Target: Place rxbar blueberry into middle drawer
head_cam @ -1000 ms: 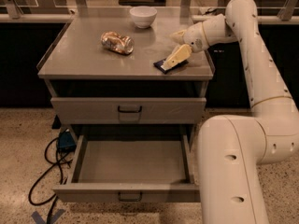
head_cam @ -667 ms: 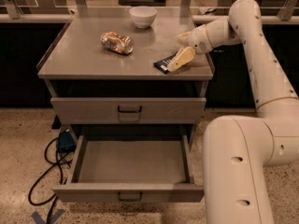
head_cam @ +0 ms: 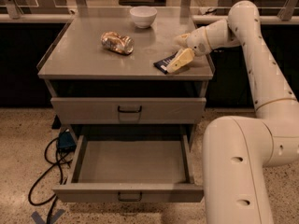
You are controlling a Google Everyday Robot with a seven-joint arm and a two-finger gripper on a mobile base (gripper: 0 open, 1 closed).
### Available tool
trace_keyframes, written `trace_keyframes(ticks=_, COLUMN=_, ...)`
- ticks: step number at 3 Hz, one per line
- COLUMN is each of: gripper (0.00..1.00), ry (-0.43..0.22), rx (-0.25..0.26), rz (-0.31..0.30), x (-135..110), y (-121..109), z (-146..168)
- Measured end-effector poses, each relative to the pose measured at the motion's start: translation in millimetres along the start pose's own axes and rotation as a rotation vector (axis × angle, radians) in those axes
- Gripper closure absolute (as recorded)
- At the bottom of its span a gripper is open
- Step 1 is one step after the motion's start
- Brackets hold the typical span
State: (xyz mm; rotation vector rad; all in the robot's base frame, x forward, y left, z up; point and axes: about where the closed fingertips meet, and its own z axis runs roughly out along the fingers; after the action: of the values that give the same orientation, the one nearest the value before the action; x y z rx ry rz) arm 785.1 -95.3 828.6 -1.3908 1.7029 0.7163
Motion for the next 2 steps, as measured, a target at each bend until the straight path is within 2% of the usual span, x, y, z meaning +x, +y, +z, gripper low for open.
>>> trace_keyframes(ticks=1, gripper=0.19, ry=0.000, rx=0.000, rz=0.000, x=0.0, y=0.0, z=0.0)
trace_keyframes(ticks=2, gripper=0.42, ry=0.000, rx=0.000, rz=0.000, x=0.0, y=0.0, z=0.1)
